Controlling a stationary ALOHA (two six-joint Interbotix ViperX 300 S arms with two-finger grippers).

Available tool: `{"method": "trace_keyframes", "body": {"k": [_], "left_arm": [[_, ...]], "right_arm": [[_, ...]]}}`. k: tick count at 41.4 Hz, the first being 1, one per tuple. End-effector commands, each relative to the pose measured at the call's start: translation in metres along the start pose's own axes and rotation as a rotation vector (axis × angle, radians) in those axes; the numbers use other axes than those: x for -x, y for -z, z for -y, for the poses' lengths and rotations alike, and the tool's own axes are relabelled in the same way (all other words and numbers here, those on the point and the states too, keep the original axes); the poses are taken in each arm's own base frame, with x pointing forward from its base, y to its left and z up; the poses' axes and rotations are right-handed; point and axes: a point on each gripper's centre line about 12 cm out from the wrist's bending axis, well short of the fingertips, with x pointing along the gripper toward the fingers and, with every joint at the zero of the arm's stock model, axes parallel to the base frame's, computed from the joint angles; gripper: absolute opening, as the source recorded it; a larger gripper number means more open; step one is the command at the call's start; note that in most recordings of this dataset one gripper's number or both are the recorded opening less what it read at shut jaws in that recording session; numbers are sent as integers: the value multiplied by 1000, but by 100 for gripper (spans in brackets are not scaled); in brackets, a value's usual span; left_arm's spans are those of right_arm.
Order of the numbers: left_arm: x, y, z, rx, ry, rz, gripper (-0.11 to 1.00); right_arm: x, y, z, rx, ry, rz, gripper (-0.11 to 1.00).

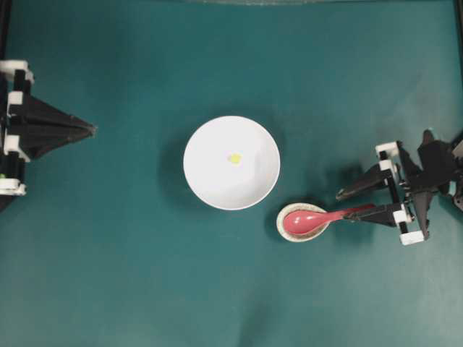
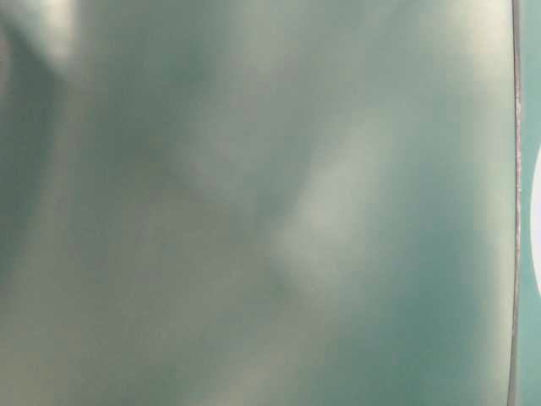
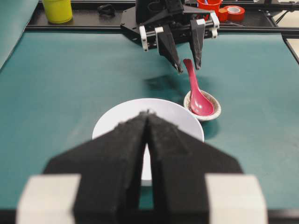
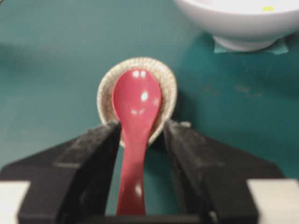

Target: Scoop the yellow hexagonal prism block from the bowl with a spoon using the right arm.

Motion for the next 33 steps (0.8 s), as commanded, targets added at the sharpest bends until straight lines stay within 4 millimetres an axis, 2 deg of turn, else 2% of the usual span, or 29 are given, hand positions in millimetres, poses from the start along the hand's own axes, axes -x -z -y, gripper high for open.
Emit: {"method": "trace_keyframes", "body": {"k": [1,11,33], "left_arm": [[-2,-7,0,0,-2,15,1],[-2,-7,0,0,0,17,1],[-2,-7,0,2,-2,17,1]], "right_arm": [[-4,0,-1,2,-2,11,49],[-9,6,-8,6,-17,-5,49],[-13,12,-8,5,-5,-66,49]]}}
